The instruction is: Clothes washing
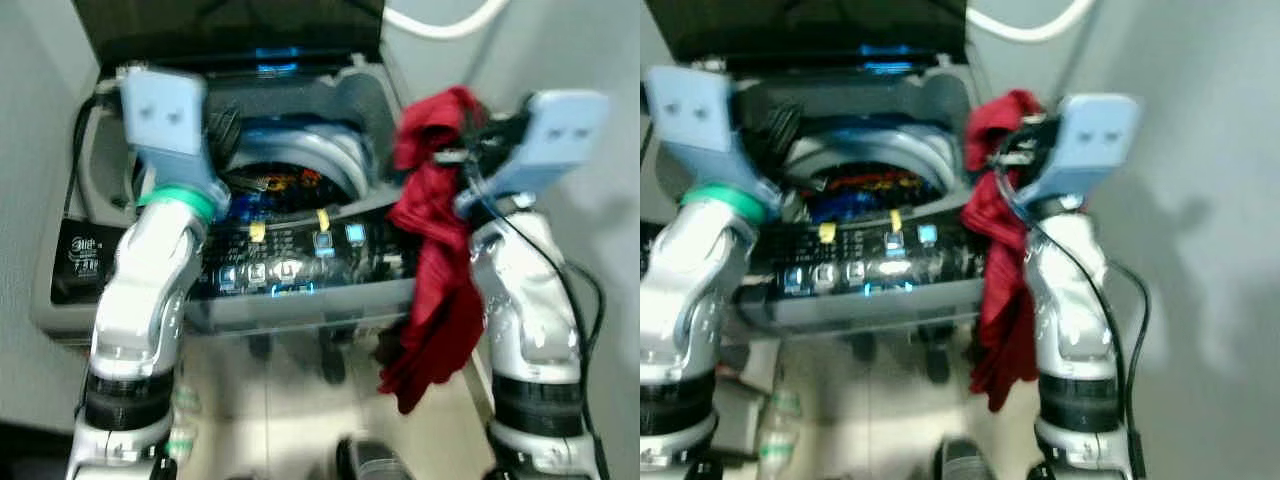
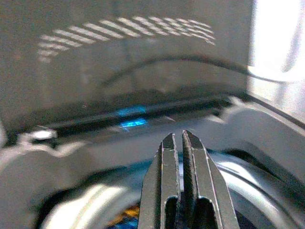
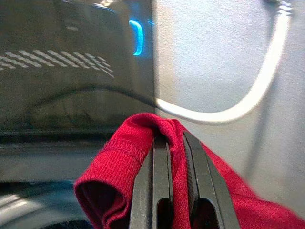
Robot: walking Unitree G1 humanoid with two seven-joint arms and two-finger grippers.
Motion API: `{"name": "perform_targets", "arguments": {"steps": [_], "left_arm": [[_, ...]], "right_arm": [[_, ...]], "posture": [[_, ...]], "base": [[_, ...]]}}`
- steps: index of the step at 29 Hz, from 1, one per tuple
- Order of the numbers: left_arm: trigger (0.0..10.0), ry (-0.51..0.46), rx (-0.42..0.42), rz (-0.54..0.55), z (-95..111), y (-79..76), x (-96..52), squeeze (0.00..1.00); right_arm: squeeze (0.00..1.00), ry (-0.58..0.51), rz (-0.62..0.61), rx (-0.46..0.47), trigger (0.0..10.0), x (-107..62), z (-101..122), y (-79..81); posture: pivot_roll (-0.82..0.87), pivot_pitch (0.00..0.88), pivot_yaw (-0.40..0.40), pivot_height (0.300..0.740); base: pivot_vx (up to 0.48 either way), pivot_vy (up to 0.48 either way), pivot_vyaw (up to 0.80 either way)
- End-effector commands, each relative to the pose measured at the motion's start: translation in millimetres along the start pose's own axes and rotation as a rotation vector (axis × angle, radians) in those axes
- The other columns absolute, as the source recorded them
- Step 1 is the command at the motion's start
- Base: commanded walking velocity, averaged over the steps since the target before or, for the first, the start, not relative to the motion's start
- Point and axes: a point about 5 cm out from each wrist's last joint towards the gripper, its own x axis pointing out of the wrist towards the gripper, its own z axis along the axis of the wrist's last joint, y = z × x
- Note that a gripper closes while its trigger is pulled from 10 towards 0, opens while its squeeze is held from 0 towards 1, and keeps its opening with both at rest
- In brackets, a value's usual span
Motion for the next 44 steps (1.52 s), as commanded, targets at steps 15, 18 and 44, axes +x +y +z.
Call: {"name": "perform_targets", "arguments": {"steps": [15,18,44], "left_arm": [[10.0,0.032,-0.008,-0.033,-6.3,-2.2,-2.4,0.00],[10.0,0.004,0.013,-0.091,-2.2,-3.5,-1.6,0.00],[10.0,0.030,-0.356,-0.956,1.6,-78.1,-41.7,0.00]], "right_arm": [[0.00,-0.023,0.021,0.012,10.0,1.6,3.0,5.5],[0.00,-0.046,0.101,0.021,10.0,4.7,7.9,16.2],[0.00,-0.493,0.848,0.435,10.0,47.6,151.0,96.7]], "posture": [[0.00,0.070,0.047,0.740],[0.00,0.064,0.049,0.740],[-0.02,0.049,0.047,0.740]], "base": [[0.000,0.000,0.00],[0.000,0.000,0.00],[0.000,0.000,0.00]]}}
